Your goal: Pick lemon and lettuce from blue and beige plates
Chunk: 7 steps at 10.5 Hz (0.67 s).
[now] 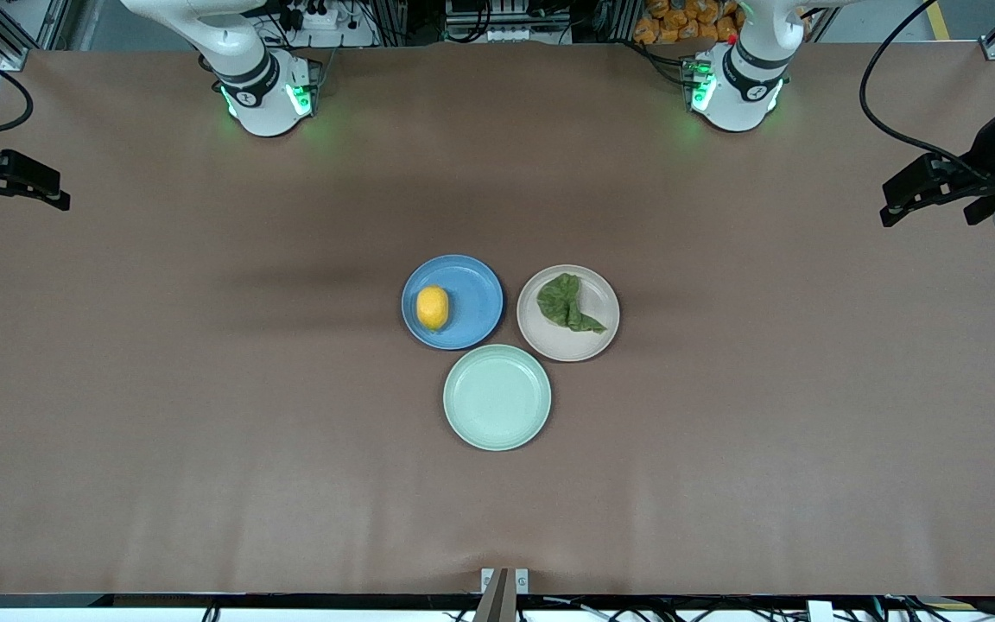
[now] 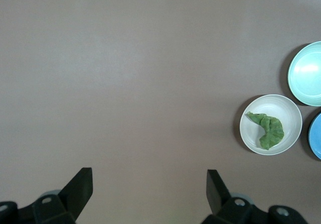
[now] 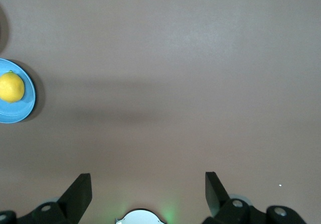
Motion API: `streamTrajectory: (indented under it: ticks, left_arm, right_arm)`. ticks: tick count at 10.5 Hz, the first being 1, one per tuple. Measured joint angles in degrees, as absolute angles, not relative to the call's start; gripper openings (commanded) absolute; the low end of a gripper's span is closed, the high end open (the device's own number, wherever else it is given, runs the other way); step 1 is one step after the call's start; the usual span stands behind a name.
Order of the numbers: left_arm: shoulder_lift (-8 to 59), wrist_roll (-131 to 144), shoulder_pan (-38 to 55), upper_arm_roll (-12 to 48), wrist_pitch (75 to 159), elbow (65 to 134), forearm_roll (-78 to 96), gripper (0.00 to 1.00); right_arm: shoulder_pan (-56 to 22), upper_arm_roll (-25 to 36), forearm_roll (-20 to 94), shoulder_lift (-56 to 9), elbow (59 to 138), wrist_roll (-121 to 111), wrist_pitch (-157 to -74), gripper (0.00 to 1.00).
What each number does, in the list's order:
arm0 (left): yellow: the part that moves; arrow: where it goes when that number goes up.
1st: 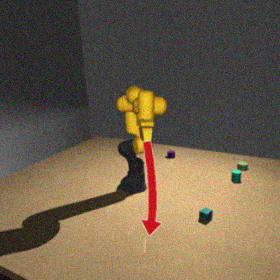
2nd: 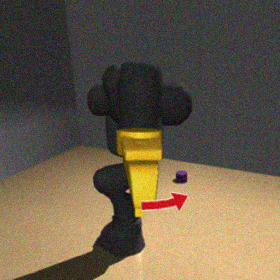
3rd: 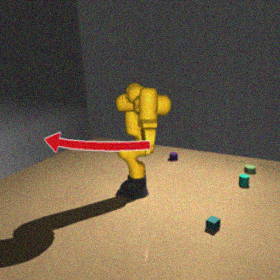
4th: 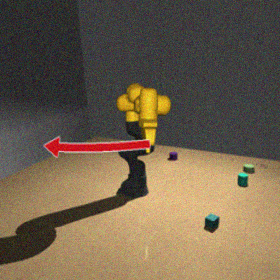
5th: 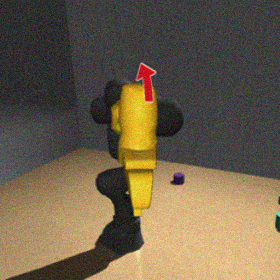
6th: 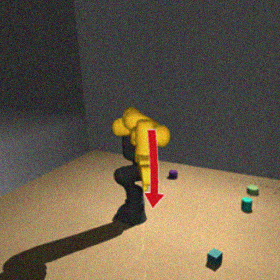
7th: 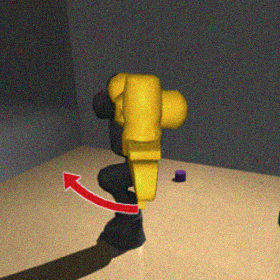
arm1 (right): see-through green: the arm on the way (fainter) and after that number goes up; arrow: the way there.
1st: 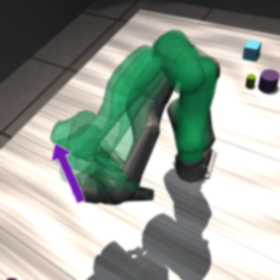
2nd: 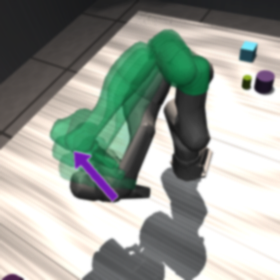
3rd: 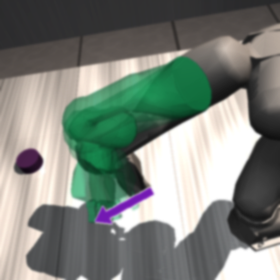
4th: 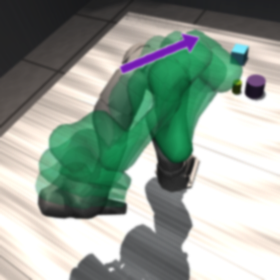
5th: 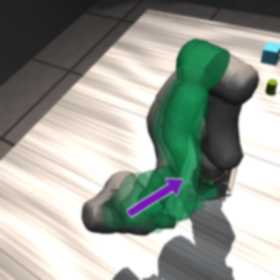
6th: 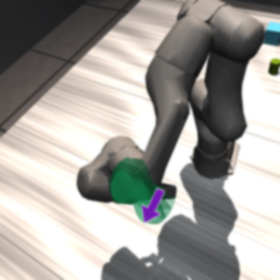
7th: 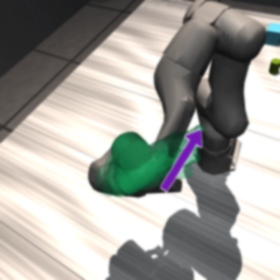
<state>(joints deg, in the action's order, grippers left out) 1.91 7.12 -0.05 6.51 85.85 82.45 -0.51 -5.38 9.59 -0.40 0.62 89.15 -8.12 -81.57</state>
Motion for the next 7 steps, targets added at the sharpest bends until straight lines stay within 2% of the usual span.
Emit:
streamTrajectory:
  ticks: [7]
  left_arm:
    - [4.4, 7.1, 0.3, 7.1, 85.8, 83.6, 0.4, 1.0]
  right_arm:
    - [-5.4, 9.6, -0.4, 0.5, 89.1, -8.1, -82.6, 1.0]
